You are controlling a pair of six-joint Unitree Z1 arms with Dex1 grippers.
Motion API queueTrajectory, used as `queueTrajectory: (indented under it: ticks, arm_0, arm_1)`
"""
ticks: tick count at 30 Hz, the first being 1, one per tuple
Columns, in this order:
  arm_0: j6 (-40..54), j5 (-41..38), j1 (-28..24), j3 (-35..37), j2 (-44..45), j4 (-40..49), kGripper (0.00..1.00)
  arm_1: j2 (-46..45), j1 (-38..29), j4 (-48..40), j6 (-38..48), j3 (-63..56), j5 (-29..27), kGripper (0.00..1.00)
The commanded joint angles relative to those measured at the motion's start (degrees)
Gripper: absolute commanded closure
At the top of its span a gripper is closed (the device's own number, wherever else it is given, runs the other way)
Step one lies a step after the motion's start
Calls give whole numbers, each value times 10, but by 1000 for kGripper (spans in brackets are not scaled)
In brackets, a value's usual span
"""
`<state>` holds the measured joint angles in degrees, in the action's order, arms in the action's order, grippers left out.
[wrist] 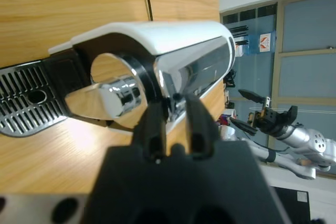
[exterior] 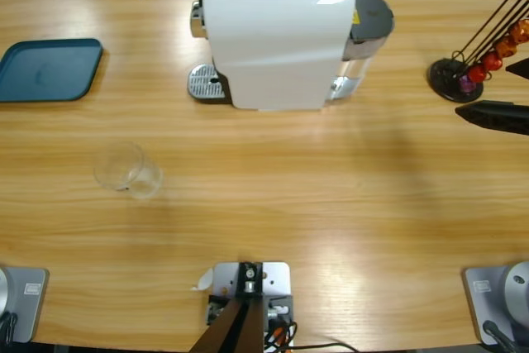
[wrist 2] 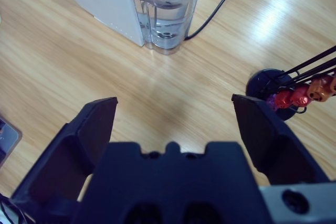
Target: Pour coffee
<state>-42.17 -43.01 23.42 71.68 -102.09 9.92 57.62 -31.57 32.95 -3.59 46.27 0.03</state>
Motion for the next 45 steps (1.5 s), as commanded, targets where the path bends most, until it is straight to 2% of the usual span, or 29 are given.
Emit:
queueTrajectory:
  ticks: [1,6,23,27,28,29,30,31,35,38,40,42,43,45]
  arm_0:
    - [1,-1,4,-19,4,-6,1000]
    - [-4,-2,7,-5,19,-14,1000]
    - [-35,-12,47,121,25,-17,1000]
    - [-33,-78,62,134,-5,-93,1000]
    - [-28,-87,67,135,-8,-109,899]
    - [-25,-89,71,133,-8,-119,417]
    - [3,-81,74,126,-3,-124,82]
    - [23,-72,75,117,5,-125,12]
    - [138,15,80,57,67,-123,4]
    - [226,100,87,5,120,-95,12]
    - [311,184,108,0,150,2,4]
    - [421,345,155,10,161,131,4]
    - [452,403,173,-2,162,158,5]
    - [467,434,185,-42,171,160,9]
  arm_1:
    - [-5,5,-3,9,-19,7,32]
    - [-6,5,-3,8,-19,7,32]
    - [-10,5,-2,9,-19,3,27]
    - [-9,5,-2,9,-19,3,26]
    - [-10,5,-1,9,-19,1,22]
    - [-8,5,-1,9,-19,1,9]
    - [-6,5,-1,9,-18,-1,0]
    - [-3,5,3,9,-16,-4,0]
    - [6,18,8,31,4,-57,0]
    - [0,20,6,84,6,-152,9]
    - [7,28,-6,86,-5,-191,67]
    - [25,62,-10,103,-14,-201,101]
    - [30,80,-12,103,-19,-206,101]
    - [37,137,-52,103,-44,-196,104]
